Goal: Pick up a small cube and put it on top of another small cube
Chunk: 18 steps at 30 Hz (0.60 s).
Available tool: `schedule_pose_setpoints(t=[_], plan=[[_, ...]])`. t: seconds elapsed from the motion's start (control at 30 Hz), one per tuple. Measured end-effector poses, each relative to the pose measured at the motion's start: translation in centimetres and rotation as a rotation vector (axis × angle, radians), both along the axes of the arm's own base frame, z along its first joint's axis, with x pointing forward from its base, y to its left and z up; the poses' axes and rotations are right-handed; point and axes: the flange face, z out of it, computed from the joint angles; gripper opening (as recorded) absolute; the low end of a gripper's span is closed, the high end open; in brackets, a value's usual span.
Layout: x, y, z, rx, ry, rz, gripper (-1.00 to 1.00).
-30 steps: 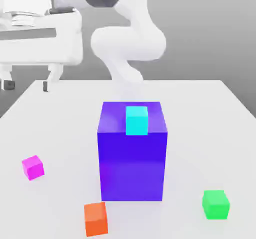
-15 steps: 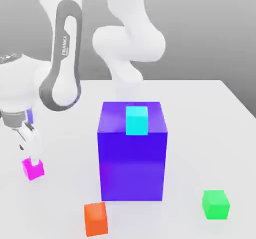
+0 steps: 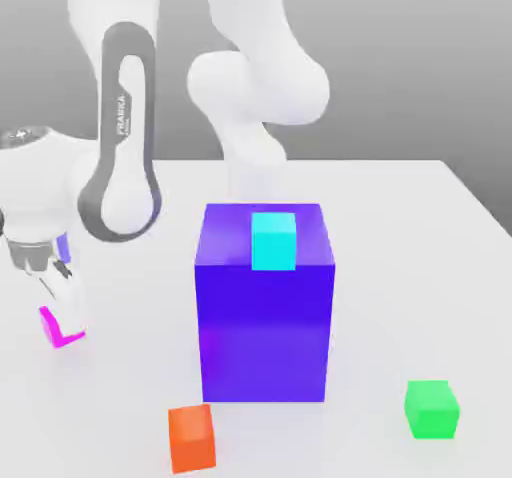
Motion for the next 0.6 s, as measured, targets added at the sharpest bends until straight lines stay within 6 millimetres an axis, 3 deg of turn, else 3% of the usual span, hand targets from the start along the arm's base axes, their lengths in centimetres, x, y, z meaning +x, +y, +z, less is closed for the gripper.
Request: schedule_pose_setpoints(t=[0.07,0.23,0.3,0.4,0.5,0.6], plan=[[1.0,0.1,1.1,0.007,0.005,0.024,-1.00],[9.2,3.9,2.3,0.025,0.028,0.239,-1.00],[12.7,8.2,2.7,0.029,0.030,0.355,-1.00],[16.3,15.5,3.2,0.031,0.029,0.515,-1.00],[18.2,22.8,3.8,0.030,0.027,0.662,-1.00],[18.8,30.2,4.5,0.028,0.025,0.806,-1.00]])
